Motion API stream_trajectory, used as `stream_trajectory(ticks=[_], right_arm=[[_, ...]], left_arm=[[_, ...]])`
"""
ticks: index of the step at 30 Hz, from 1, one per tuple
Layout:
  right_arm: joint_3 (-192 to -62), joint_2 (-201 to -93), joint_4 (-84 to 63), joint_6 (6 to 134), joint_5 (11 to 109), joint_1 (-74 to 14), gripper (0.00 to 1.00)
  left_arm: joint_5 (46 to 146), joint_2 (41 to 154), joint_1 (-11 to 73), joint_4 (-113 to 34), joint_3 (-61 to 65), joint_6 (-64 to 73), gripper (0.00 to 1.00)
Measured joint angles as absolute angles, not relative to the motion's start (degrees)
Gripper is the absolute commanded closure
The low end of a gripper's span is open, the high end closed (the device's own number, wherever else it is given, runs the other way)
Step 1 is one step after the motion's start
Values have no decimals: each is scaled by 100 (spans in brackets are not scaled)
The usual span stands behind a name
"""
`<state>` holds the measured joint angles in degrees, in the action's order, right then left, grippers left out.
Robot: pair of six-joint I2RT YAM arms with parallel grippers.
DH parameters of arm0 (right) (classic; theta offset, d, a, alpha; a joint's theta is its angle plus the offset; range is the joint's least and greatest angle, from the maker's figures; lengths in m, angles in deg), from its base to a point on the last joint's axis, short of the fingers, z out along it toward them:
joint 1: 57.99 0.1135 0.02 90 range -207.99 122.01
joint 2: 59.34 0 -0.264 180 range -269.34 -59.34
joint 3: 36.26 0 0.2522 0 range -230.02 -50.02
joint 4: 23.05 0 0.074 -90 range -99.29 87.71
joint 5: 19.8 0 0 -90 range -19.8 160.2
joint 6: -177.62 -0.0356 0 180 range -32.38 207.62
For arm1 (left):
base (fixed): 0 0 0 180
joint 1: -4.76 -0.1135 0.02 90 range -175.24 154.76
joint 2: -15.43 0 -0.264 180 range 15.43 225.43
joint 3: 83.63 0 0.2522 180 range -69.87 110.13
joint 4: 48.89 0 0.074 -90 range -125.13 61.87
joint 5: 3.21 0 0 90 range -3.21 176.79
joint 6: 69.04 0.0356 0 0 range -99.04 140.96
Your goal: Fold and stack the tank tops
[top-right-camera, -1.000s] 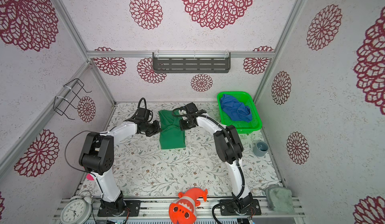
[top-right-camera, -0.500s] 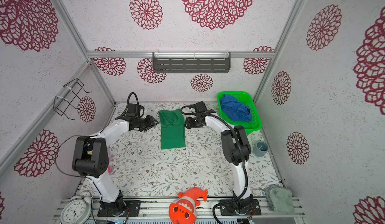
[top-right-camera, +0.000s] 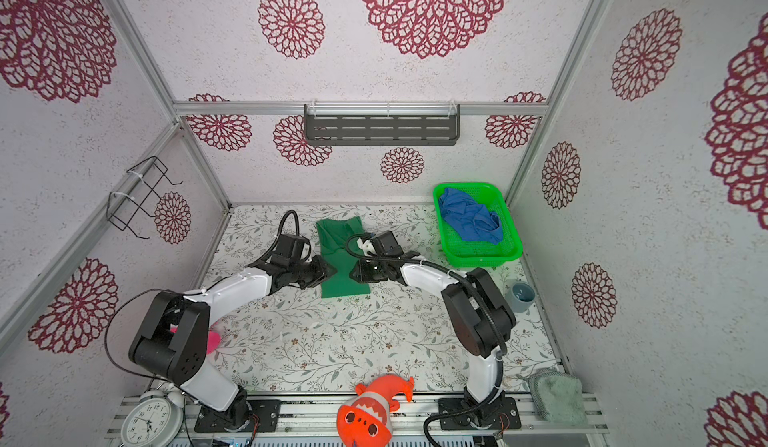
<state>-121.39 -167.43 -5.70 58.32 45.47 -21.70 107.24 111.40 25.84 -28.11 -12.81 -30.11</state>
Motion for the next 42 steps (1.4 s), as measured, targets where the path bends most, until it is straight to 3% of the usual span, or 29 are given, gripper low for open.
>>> stream_trajectory(ticks=[7,11,19,25,32,42], right_arm=[[-11682,-17176,-979,5454,4665,-2321,72],[-11604,-17211,-1077,5448,4662,-2384,72],[-11790,-16824,-487,5601,5010,-2391,71],[-11868,-16428,-495,5563,5038,-2312,73],[-11307,-16514,-1005,5299,4874,-2065,73],[-10823,-16719,-1453,5159,4850,-2231,71]], left_arm=[[10560,11763,2600,-3482,-2167,-3254,71],[10512,11607,2490,-3405,-2254,-3081,70],[10203,10807,2409,-1842,-1662,-2598,66],[10158,10692,2635,-1775,-1240,-2624,67],[10208,11026,3037,-2262,-1778,-2996,68],[9946,10888,2720,-2137,-2414,-3057,66]])
